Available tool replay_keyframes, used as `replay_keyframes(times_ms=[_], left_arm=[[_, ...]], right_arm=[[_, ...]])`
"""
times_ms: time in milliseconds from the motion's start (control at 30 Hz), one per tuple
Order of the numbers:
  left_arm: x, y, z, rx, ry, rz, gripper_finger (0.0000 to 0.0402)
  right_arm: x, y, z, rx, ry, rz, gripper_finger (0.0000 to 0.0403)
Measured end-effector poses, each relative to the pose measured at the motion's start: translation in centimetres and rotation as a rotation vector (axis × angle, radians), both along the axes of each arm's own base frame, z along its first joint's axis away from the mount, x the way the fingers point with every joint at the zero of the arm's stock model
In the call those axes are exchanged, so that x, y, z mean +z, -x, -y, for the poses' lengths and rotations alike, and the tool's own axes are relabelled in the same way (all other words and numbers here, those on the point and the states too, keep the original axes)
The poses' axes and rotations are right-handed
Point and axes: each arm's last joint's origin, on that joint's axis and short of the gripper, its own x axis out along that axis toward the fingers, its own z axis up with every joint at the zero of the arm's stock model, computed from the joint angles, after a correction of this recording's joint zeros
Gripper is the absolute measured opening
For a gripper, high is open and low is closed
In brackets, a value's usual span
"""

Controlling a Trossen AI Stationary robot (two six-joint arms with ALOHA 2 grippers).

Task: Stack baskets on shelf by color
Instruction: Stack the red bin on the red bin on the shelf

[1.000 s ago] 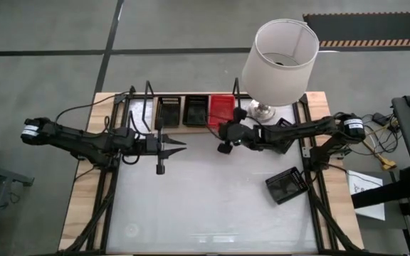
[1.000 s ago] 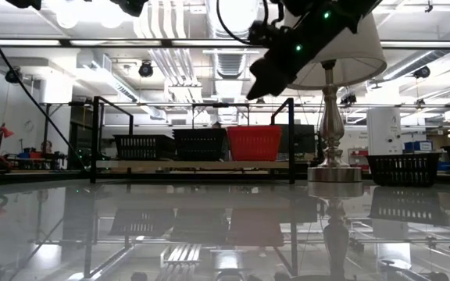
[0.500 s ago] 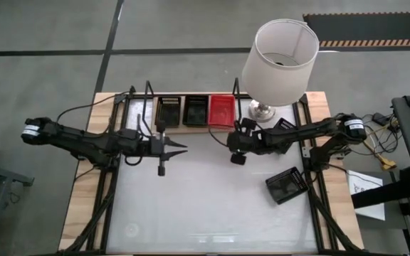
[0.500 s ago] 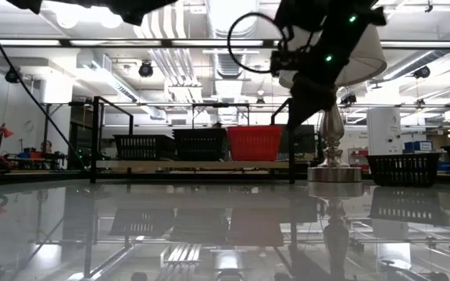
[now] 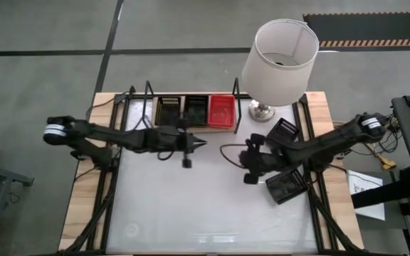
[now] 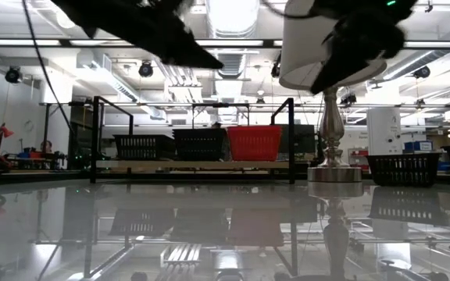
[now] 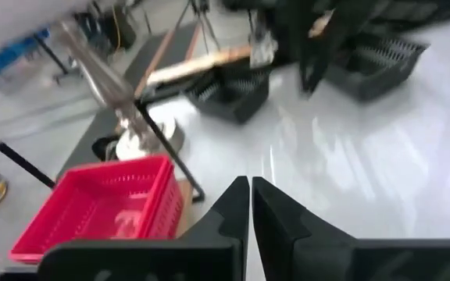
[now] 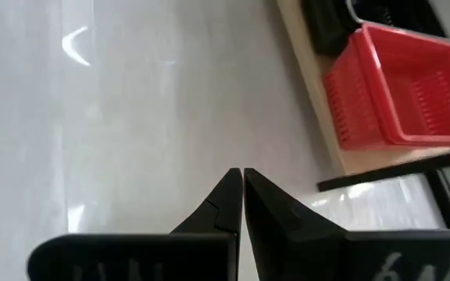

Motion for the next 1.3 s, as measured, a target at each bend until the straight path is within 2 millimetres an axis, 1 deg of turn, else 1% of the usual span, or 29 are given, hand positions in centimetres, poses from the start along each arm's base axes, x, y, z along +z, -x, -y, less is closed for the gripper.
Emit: replay_keyframes(times_ms=[100, 200, 333, 433, 567, 800, 1300], left_arm=[[-1.3, -1.6, -0.7, 0.019, -0.006, -0.07, 0.0], [-1.9, -2.9, -1.7, 0.043, -0.021, -0.117, 0.0], [-2.3, -3.9, -3.2, 0.133, -0.038, -0.197, 0.0], [-2.1, -4.3, -4.4, 0.164, -0.045, -0.225, 0.0], [-2.3, -4.6, -5.7, 0.193, -0.06, -0.238, 0.0], [-2.4, -4.2, -7.4, 0.243, -0.054, -0.241, 0.0], [-2.5, -4.2, -8.0, 0.278, -0.054, -0.238, 0.0]], right_arm=[[0.2, 1.6, -1.1, 0.011, 0.019, 0.045, 0.0008], [0.0, 3.1, -1.8, 0.032, 0.034, 0.069, 0.0009], [-0.3, 4.5, -2.1, 0.042, 0.035, 0.123, 0.0009], [-0.6, 5.1, -1.9, 0.032, 0.037, 0.139, 0.0009], [-0.8, 5.5, -1.7, 0.023, 0.047, 0.146, 0.0009], [-1.6, 5.7, -1.6, 0.016, 0.059, 0.144, 0.0009], [-1.7, 5.7, -1.6, 0.015, 0.056, 0.153, 0.0009]])
